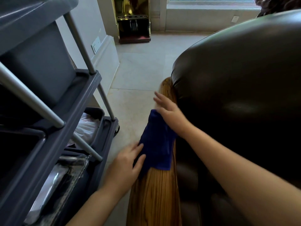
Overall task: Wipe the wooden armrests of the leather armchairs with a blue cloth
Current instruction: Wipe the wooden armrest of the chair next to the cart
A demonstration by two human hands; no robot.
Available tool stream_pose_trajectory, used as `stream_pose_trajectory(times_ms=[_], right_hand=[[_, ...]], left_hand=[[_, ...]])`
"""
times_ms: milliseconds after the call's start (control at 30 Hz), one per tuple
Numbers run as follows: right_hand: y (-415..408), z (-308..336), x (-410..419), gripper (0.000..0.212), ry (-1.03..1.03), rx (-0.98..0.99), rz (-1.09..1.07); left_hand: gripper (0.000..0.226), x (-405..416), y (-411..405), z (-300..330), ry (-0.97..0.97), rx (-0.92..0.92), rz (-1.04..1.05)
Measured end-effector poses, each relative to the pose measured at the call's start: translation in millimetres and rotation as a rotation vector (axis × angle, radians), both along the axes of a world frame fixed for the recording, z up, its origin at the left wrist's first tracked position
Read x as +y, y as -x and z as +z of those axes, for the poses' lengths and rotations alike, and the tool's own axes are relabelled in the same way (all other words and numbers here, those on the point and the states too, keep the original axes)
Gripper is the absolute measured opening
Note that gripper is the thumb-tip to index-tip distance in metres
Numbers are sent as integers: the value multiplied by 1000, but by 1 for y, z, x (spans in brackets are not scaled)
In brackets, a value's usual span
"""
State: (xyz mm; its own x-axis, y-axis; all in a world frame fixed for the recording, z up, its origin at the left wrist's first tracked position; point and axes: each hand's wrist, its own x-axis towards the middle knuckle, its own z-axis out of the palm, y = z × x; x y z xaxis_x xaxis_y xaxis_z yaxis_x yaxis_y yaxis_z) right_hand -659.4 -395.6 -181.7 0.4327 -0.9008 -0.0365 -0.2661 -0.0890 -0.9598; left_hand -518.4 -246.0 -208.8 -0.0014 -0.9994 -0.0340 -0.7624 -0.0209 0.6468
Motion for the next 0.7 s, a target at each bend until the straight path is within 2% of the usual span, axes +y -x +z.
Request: stream_pose_trajectory(times_ms=[33, 100, 167, 233, 333, 433, 600, 700], right_hand=[[16, 3, -2, 57, 201, 183, 42], [41, 2, -5, 56, 572, 589, 285], [55, -1, -8, 57, 697, 828, 541], [54, -3, -14, 63, 731, 961, 669], [50, -6, -16, 66, 774, 1006, 655], [46, -11, -10, 65, 789, 992, 583], [28, -5, -12, 49, 947, 979, 560], [25, -4, -11, 45, 825, 981, 619]], left_hand=[[43, -5, 0, 3, 55, -18, 21], [43, -18, 4, 6, 111, -12, 55], [50, -30, 13, 5, 97, 8, 79], [61, -37, 24, -2, 42, 2, 98], [72, -37, 32, -14, 10, 17, 143], [70, -37, 29, -19, 37, 35, 174], [56, -42, 16, -17, 40, 74, 167], [41, -43, 3, -7, 15, 71, 127]])
